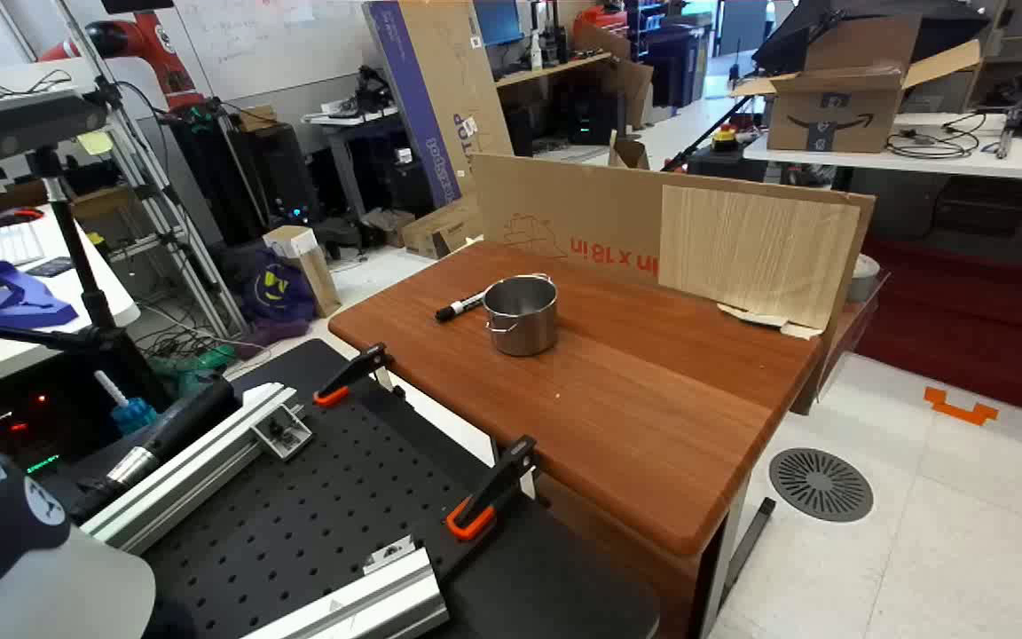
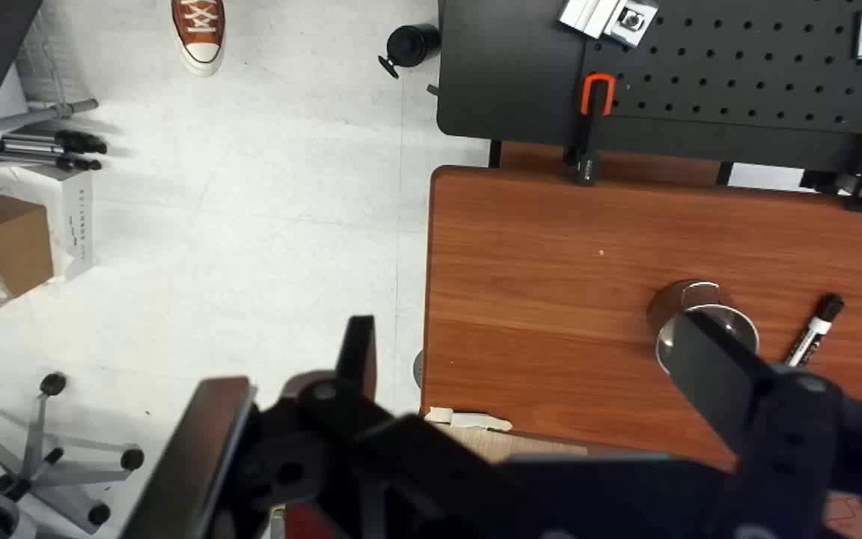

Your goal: Pick up the marker and place it in the cup

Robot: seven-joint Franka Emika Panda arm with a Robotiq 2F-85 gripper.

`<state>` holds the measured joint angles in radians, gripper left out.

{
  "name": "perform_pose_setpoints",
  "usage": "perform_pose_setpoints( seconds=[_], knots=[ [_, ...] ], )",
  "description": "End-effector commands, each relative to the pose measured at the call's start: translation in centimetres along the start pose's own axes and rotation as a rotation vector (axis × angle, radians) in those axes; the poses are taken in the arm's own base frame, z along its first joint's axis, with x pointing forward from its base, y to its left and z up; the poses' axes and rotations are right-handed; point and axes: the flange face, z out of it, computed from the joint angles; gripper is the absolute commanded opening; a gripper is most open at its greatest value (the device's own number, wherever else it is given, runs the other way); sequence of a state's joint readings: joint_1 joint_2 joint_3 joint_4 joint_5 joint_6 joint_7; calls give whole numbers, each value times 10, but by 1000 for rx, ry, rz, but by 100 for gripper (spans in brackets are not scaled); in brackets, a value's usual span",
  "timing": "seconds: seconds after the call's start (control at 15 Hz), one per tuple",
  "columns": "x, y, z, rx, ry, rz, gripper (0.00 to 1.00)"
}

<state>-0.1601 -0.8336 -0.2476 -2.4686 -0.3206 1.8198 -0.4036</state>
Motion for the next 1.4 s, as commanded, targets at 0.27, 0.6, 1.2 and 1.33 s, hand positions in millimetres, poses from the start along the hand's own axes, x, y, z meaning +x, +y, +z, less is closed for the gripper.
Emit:
perform_pose_setpoints(
  seconds=[0.27,0.6,1.2,1.33],
  knots=[
    [0,1,-3,-2,3,1,100],
    [0,1,-3,-2,3,1,100],
    [5,-5,-1,8,16,3,100],
    [11,-13,1,25,24,2,100]
  ],
)
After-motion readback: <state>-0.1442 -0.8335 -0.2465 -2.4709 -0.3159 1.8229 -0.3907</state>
